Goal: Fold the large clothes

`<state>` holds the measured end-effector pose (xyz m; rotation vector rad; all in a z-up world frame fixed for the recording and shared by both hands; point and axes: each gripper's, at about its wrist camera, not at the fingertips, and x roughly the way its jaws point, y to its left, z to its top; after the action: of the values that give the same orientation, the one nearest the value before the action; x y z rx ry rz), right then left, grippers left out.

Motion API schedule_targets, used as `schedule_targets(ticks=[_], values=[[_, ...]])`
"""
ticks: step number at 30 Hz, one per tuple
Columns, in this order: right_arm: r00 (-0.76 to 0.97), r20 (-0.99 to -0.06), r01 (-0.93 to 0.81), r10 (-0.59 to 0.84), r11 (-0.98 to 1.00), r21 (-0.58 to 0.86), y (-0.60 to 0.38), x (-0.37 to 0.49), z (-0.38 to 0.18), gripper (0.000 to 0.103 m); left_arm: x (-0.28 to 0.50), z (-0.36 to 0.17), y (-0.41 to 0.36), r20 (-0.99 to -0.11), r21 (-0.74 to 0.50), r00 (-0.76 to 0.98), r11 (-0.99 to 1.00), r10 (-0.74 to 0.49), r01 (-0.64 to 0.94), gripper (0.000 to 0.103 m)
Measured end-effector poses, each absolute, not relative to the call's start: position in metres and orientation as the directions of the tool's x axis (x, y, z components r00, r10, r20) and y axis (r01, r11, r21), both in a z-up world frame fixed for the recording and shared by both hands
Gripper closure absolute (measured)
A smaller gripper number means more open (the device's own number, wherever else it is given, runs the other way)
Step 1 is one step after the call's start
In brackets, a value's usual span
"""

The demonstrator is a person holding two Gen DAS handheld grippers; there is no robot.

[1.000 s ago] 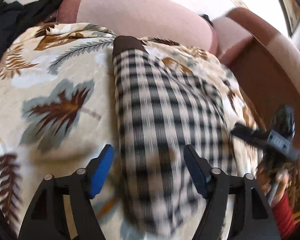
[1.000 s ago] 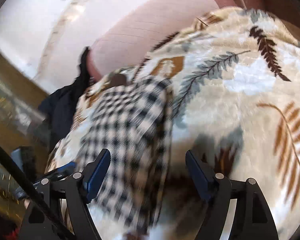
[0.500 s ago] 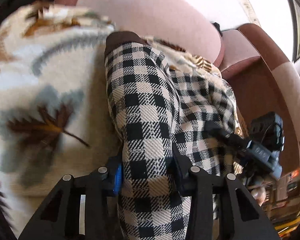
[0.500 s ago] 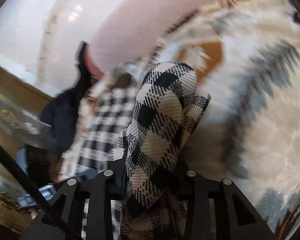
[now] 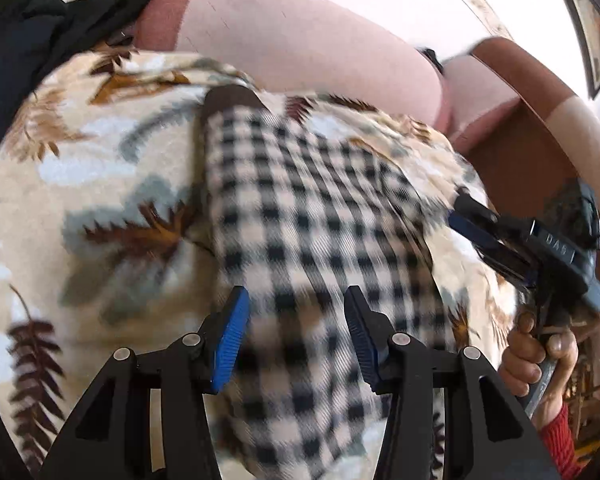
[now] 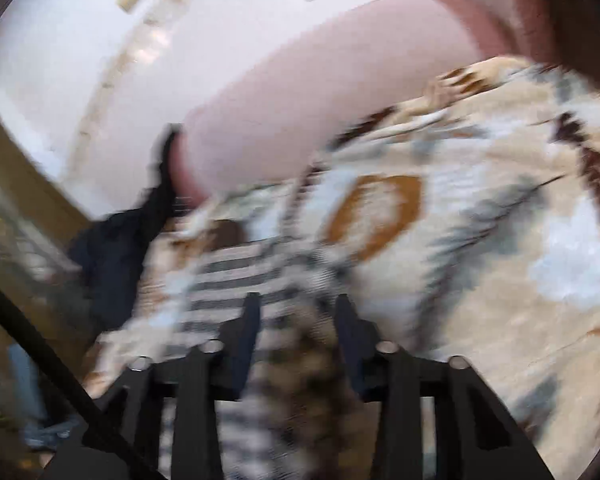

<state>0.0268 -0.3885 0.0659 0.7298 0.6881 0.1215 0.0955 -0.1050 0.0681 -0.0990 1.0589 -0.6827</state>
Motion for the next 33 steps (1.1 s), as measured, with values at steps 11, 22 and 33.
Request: schedule_targets(ticks=[11,22,33], values=[[0.549,-0.58,0.204,0.602,0.577,0.791,-0.383,-0.003,-0.03,0.086,0.048,0.01,-0.061,-0.821,-0.406,0.238,0.824,-0.519,0.395,0.055],[0.553,-0.76,0.236,0.342,0.81,0.537,-0.339,-0.069,0.014,0.081,-0.004,0.023,-0.037,-0.829,-0.358,0.281,0.845,-0.483,0.396,0.057],[0.528,-0.806,0.231,0.267,0.868,0.439,-0.314,-0.058,0.013,0.074,0.022,0.026,-0.059,-0.873,-0.219,0.35,0.915,-0.34,0.34,0.032]])
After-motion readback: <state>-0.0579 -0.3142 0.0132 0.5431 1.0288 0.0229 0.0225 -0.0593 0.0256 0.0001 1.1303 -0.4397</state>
